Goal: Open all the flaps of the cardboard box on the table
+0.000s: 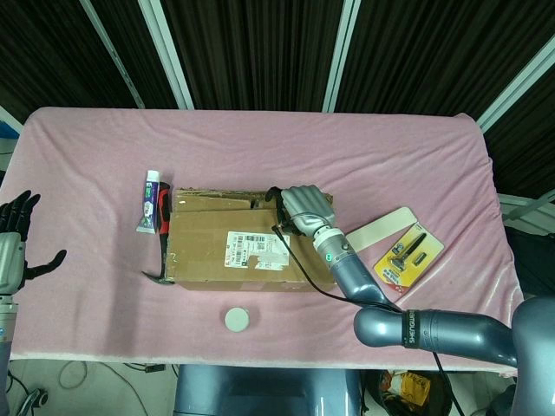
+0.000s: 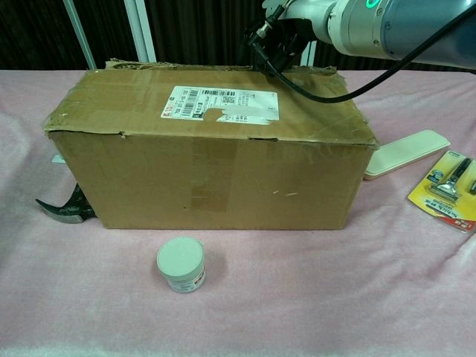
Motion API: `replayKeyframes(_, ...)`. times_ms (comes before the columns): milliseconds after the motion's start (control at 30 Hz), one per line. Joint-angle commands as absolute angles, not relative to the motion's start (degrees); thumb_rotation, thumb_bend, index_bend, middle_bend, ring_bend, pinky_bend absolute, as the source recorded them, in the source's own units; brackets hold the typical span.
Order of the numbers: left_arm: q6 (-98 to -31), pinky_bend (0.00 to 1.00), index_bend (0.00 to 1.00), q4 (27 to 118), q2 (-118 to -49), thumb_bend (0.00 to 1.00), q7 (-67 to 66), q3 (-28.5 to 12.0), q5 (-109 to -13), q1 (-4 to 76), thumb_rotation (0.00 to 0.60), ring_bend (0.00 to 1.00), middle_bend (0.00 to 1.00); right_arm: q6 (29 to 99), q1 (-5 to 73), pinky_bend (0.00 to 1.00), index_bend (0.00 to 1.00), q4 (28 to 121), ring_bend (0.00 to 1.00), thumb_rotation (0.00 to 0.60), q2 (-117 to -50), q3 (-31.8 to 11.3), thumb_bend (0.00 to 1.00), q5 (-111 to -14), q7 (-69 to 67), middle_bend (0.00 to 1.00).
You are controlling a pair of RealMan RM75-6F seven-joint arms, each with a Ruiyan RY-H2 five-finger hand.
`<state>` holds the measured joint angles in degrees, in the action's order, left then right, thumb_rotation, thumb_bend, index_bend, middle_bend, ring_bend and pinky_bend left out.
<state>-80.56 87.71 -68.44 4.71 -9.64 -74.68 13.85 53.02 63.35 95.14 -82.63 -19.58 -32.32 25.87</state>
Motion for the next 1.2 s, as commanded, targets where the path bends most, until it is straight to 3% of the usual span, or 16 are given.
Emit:
replayKeyframes(33,-80.46,0.00,0.00,87.78,-68.41,0.20,4.67,-9.69,-74.67,13.82,0.600,0.00,0.00,53.36,63.40,0.46,0.38,94.99,0.48,0.600,-82.84,-19.38,0.71,-32.69,25.65,0.52)
replayKeyframes(300,-80.02,0.00,0.00,88.06,-68.35,0.20,4.81,-9.99,-74.52,13.75,0.600,0.00,0.00,55.46,63.20,0.53,0.45,96.54,0.57,0.600,-82.63,-20.27,0.72,-35.99,24.17,0.60)
replayKeyframes(867,-80.10,0.00,0.00,87.90,-68.29,0.20,6.34,-9.83,-76.45,13.60,0.600,0.00,0.00,59.02,61.42,0.53,0.45,112.36,0.55,0.600,-72.81,-22.85,0.72,-36.16,24.27,0.58)
replayKeyframes(1200,-80.45,0.00,0.00,87.64,-68.62,0.20,6.07,-9.68,-77.21,13.51,0.600,0.00,0.00,61.11,58.85,0.53,0.45,121.84,0.55,0.600,-66.81,-22.97,0.67,-38.92,22.70,0.58)
